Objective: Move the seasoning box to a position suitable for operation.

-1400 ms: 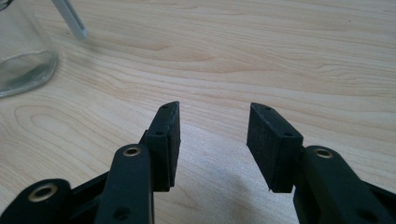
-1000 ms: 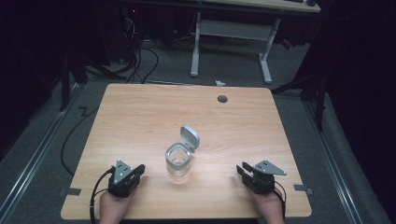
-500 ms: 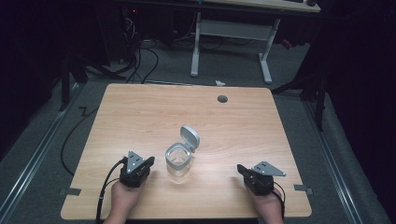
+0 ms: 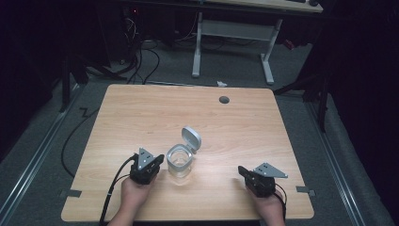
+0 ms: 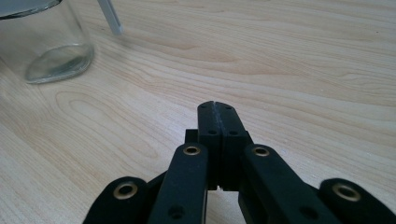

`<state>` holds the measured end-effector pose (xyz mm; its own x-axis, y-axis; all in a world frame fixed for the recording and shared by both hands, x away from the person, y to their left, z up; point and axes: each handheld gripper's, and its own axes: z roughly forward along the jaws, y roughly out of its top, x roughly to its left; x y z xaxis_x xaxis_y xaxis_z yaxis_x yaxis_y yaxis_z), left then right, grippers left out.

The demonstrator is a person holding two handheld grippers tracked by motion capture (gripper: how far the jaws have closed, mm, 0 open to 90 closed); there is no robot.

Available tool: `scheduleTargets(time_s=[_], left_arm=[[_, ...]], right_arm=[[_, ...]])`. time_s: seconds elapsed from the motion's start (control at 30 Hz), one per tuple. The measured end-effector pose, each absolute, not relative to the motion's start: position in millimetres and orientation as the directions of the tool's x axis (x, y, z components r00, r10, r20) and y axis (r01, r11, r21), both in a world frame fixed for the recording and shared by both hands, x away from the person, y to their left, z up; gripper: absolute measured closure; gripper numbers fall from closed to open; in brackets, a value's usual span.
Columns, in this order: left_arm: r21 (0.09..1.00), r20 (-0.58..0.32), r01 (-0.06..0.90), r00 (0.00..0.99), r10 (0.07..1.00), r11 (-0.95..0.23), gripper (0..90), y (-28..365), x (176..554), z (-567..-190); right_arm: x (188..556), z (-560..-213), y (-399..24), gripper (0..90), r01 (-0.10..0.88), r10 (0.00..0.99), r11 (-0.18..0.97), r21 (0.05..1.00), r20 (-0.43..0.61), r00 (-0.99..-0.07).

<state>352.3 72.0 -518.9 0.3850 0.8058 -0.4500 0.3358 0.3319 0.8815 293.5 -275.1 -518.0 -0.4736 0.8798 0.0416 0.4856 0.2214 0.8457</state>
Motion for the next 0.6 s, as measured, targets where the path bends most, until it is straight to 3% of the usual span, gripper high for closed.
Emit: scheduleTargets(time_s=[0.6], left_arm=[[0.883,-0.455,0.337,0.438,0.776,0.327,90.0,59.0,329.1,-512.8]], right_arm=[[293.4,-518.8,-274.4,89.9,0.490,0.878,0.221,0.843,0.047,-0.476]])
